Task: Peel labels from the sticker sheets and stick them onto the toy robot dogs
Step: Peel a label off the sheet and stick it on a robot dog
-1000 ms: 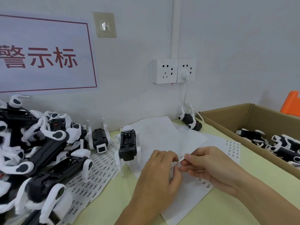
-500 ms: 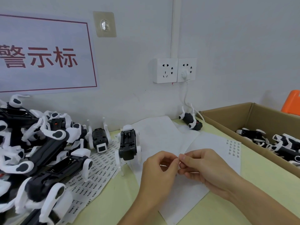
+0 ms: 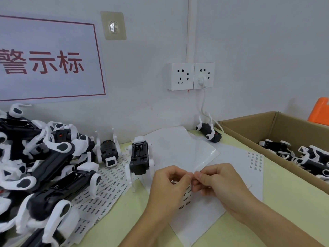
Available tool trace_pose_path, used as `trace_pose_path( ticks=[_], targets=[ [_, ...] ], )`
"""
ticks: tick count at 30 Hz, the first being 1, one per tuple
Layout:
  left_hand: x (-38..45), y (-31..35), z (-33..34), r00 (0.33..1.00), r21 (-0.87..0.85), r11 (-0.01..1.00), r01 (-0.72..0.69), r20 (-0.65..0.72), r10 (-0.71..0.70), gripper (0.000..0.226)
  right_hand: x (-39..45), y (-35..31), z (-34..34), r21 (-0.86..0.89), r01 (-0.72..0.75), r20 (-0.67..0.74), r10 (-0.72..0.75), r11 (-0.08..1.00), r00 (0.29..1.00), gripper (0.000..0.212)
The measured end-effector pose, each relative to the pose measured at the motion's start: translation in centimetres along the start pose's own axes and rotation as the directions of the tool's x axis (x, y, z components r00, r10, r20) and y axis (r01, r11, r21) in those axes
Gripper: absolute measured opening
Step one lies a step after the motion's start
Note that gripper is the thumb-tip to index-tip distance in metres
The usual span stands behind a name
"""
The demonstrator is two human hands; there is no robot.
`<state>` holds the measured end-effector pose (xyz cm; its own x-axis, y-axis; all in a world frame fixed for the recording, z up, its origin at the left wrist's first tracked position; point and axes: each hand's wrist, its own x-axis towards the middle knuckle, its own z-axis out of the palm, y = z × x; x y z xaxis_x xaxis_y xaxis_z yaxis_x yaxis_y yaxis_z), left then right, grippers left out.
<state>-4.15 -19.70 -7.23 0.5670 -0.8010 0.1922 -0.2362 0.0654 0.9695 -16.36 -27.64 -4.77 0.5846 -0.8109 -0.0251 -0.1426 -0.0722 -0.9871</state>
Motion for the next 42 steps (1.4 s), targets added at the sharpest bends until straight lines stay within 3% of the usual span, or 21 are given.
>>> trace_pose_path(
  ticks=[5,10,25,34,42],
  targets=[
    [-0.24,-0.01,0.32,1.0,0.042,0.999,-0.026,-0.017,0.026,0.017,-0.06,-0.27,0.09,-0.208,0.074,-0.013,-0.078,0.975,0.997,0.031],
    [-0.27,-0.11,0.47,0.999,0.08,0.996,-0.034,-0.024,0.036,0.02,-0.2,-0.36,0.36,-0.294,0.103,-0.04,-0.119,0.95,0.992,0.029],
    [-0.08,-0.17,0.35,1.0,0.025,1.0,-0.017,-0.007,0.017,0.018,-0.02,-0.31,0.11,-0.206,0.06,-0.018,-0.065,0.977,0.998,0.029],
    [-0.02,-0.47,0.23,1.0,0.085,0.996,-0.014,0.0,0.014,0.017,0.02,-0.31,0.12,-0.209,0.035,-0.021,-0.04,0.977,0.999,0.03],
    [-0.32,-0.48,0.49,0.994,0.093,0.99,-0.106,0.018,0.104,0.022,-0.13,-0.43,0.26,-0.236,0.034,-0.015,-0.039,0.971,0.999,0.027]
  ],
)
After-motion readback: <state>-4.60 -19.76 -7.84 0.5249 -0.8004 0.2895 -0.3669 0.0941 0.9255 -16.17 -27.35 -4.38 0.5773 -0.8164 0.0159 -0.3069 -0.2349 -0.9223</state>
